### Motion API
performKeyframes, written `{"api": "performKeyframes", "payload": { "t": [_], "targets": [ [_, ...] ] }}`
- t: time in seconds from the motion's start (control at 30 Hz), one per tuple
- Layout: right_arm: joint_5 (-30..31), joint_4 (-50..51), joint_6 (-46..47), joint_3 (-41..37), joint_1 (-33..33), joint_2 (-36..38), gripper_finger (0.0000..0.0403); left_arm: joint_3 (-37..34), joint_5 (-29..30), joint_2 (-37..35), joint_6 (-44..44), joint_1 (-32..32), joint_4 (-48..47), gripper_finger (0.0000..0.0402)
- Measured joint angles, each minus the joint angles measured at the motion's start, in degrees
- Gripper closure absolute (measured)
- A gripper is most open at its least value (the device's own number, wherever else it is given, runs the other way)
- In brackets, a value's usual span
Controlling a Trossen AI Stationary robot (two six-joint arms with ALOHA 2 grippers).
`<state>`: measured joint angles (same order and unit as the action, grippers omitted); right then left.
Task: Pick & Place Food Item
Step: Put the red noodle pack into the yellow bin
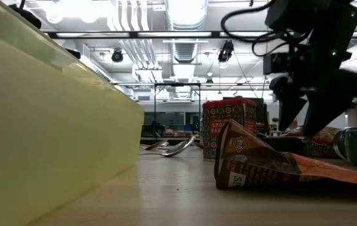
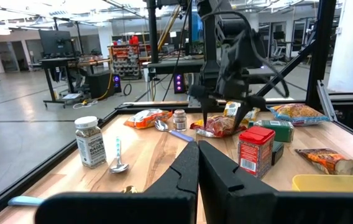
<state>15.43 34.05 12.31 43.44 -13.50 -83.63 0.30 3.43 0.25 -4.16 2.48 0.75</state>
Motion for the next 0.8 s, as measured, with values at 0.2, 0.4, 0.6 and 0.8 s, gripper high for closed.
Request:
{"api": "performKeyframes", "payload": {
  "t": [0.2, 0.4, 0.6, 0.8],
  "targets": [
    [-0.29, -0.23, 1.05, 1.18, 0.00, -4.35, 0.0053, 0.00, 0.00, 0.00, 0.00, 0.00, -0.02, 0.0391],
    [-1.85, 0.02, 3.84, 1.18, 0.00, -6.61, 0.0053, 0.01, 0.00, 0.00, 0.01, -0.01, -0.02, 0.0391],
    [-2.02, 0.44, 4.24, 1.20, 0.00, -6.43, 0.0074, 0.01, 0.00, 0.00, 0.00, -0.02, -0.02, 0.0391],
    [-2.06, 1.78, 4.05, 1.18, 0.00, -5.93, 0.0162, 0.00, 0.00, 0.00, 0.00, -0.01, -0.01, 0.0391]
  ]
}}
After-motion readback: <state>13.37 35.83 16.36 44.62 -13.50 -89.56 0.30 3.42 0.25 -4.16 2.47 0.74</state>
